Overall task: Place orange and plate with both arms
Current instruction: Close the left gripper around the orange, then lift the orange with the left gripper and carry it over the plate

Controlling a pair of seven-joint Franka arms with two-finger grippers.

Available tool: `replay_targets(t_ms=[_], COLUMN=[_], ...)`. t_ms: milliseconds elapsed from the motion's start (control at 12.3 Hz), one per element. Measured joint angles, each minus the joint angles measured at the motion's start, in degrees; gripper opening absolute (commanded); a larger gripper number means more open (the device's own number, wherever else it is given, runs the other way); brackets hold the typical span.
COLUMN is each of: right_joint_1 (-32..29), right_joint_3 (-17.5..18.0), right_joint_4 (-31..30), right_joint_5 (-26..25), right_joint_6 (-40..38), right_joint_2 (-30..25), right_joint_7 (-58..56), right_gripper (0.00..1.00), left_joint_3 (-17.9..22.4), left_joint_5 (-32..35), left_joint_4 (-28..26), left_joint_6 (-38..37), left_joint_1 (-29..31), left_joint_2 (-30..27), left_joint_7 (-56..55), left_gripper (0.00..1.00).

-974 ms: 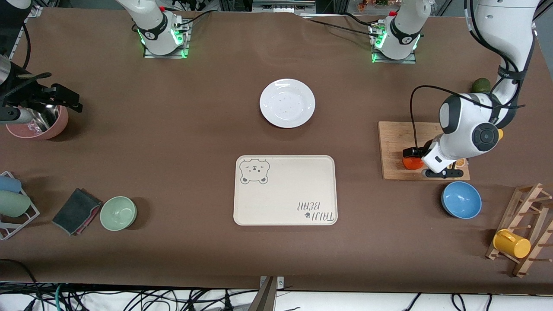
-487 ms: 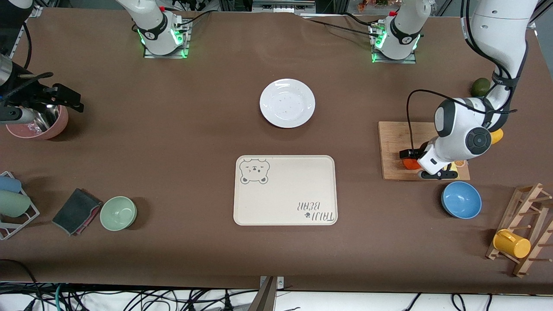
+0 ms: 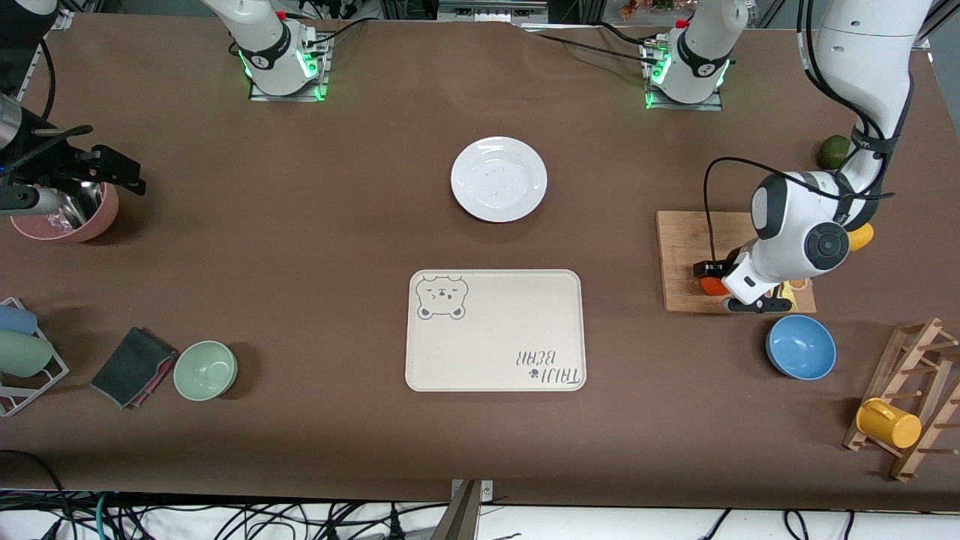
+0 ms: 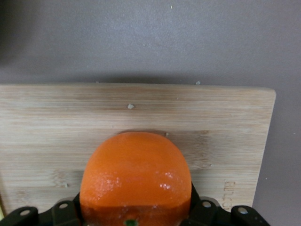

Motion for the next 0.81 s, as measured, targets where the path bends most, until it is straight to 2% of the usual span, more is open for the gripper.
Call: replay_targets(t_ms=[244, 487, 812], right_joint_1=[0.0, 0.0, 0.0], right_joint_3=[0.0, 0.0, 0.1], right_joint_4=[0.0, 0.0, 0.0], right_joint_5=[0.0, 0.0, 0.0], right_joint_6=[0.0, 0.0, 0.0], right_joint_2=[0.0, 0.0, 0.0], right_joint_7=[0.0, 0.0, 0.0], right_gripper=[1.0, 1.0, 1.0], left_joint_3=[0.0, -1.1, -10.1], left_joint_5=[0.0, -0.1, -0.1], left_joint_4=[0.8, 4.3, 5.1], left_joint_6=[0.0, -4.5, -6.0], left_joint_1=[-0.6, -3.5, -5.8], left_joint_2=[0.0, -1.0, -3.0], left_joint_7=[-0.1, -6.5, -22.3], left_gripper=[0.55, 0.54, 0.54])
